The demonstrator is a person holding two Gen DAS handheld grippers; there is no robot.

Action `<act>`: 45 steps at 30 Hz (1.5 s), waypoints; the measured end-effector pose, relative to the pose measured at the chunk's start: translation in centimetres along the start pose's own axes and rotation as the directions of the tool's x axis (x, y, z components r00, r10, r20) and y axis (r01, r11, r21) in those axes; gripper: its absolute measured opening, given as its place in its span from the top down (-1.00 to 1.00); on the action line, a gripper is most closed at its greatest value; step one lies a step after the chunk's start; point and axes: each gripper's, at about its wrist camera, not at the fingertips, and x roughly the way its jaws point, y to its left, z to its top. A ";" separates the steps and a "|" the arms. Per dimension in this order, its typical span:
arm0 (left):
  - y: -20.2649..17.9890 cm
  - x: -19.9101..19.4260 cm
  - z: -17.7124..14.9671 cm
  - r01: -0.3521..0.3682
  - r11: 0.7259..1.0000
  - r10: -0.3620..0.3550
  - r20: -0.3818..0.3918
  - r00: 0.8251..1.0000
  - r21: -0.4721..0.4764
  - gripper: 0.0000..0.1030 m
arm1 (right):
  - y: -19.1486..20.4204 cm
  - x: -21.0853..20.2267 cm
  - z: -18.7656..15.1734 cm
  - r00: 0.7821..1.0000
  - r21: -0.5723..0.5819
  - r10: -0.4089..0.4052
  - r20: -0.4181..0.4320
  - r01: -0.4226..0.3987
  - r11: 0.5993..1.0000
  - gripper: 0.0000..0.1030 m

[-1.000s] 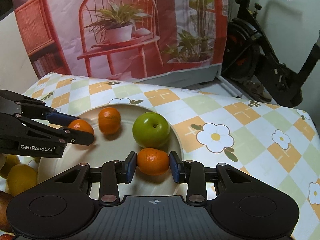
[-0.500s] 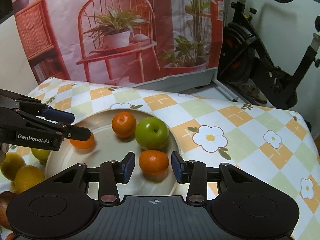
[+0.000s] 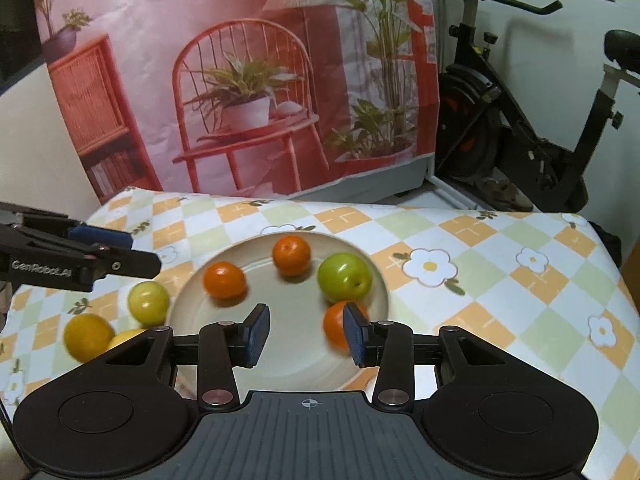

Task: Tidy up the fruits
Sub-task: 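Open the right gripper then the left gripper to drop tangerines on the plate, then withdraw both tools from the plate back toward the fruit pile, then grasp a small brown round fruit with the left gripper while the right tool approaches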

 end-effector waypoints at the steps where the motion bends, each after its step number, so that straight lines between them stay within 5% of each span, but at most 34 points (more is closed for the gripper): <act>1: -0.1 -0.6 -0.4 0.001 1.000 -0.001 0.002 1.000 -0.003 -0.07 | 0.2 -0.4 -0.3 1.000 0.007 0.002 0.003 -0.002 1.000 0.27; 14: -0.6 -5.7 -7.2 0.029 0.998 -0.029 -0.003 1.000 -0.060 -0.07 | 3.3 -4.3 -5.0 0.999 0.032 0.037 -0.003 -0.037 0.999 0.27; 22: -0.3 -6.2 -9.9 0.040 0.993 -0.044 -0.029 0.999 -0.110 -0.06 | 5.0 -5.3 -7.4 0.998 0.006 0.046 -0.031 -0.046 0.999 0.27; 35: -3.0 -5.5 -14.0 0.145 0.988 -0.150 -0.093 0.984 -0.052 -0.03 | 5.6 -6.8 -8.6 0.999 0.015 0.049 -0.009 -0.049 0.999 0.26; 45: -3.0 -3.8 -14.9 0.140 0.988 -0.147 -0.127 0.981 -0.058 0.39 | 5.2 -6.9 -9.0 0.999 0.027 0.048 -0.012 -0.048 0.998 0.26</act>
